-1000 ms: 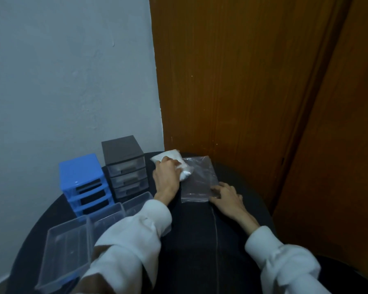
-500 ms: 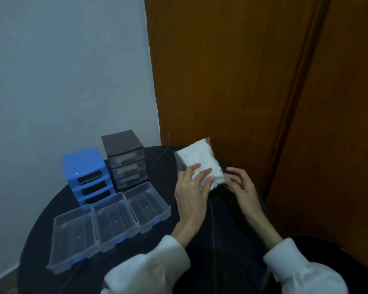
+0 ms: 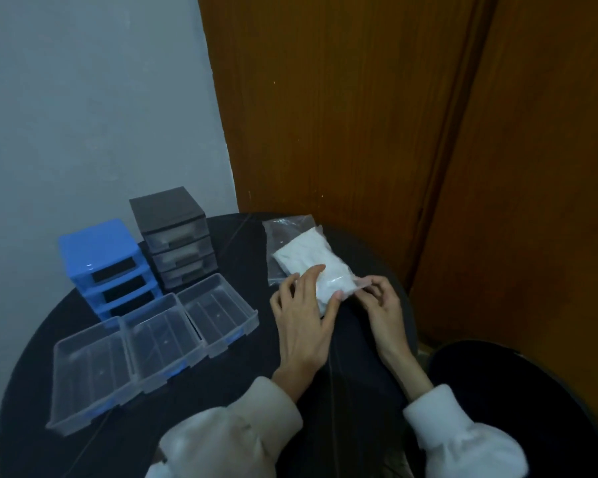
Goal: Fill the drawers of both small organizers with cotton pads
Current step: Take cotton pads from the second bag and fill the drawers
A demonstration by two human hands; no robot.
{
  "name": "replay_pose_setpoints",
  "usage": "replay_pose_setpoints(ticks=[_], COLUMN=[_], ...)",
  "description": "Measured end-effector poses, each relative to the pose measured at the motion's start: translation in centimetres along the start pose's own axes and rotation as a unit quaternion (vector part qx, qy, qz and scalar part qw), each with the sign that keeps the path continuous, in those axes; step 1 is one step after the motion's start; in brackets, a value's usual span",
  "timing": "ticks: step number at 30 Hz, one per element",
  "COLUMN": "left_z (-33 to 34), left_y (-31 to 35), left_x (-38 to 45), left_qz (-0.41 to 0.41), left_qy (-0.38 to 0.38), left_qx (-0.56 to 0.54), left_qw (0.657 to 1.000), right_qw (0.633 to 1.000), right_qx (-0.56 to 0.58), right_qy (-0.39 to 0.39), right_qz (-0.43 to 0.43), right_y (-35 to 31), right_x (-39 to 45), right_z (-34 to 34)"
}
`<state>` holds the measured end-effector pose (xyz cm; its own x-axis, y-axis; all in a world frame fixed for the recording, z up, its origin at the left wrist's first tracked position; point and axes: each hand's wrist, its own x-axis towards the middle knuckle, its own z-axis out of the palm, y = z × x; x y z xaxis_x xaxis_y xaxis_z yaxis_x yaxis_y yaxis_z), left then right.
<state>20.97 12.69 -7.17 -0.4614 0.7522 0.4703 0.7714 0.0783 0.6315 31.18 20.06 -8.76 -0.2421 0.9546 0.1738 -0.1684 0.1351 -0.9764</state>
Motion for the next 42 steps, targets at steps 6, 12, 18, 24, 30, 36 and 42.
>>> replay_pose_setpoints(ticks=[6,12,18,24,30,36,42], left_z=[0.2,0.5,0.2,0.1,0.3,0.1,0.0], left_y=[-0.9,-1.0,-1.1,-1.2,-1.4,-1.6,-1.6], left_x=[0.3,0.3,0.4,0.5,0.7,0.6,0.6], left_qz=[0.068,0.072,0.075,0.093,0.132,0.119,0.124], left_qy=[-0.035,-0.012,-0.002,0.011,0.003,0.011,0.001], left_qx=[-0.022,-0.040,-0.052,-0.056,-0.022,-0.047,-0.028], left_qw=[0.997,0.997,0.996,0.994,0.991,0.992,0.992], right_qw=[1.000,0.999,0.997,0.996,0.998,0.999,0.999], right_qx=[-0.005,0.000,-0.001,0.004,-0.003,0.005,0.004], right_qy=[0.001,-0.034,-0.073,-0.084,-0.037,-0.006,-0.027], right_qz=[-0.006,-0.012,-0.025,-0.041,-0.054,-0.041,-0.041], right_y=[0.3,-0.2,-0.5,-0.4,-0.3,-0.3,-0.7], right_x=[0.1,-0.3,-0.6,-0.5,-0.4,-0.4,-0.5], right_z=[-0.2,-0.3,-0.2,-0.2,-0.3,-0.3,-0.4])
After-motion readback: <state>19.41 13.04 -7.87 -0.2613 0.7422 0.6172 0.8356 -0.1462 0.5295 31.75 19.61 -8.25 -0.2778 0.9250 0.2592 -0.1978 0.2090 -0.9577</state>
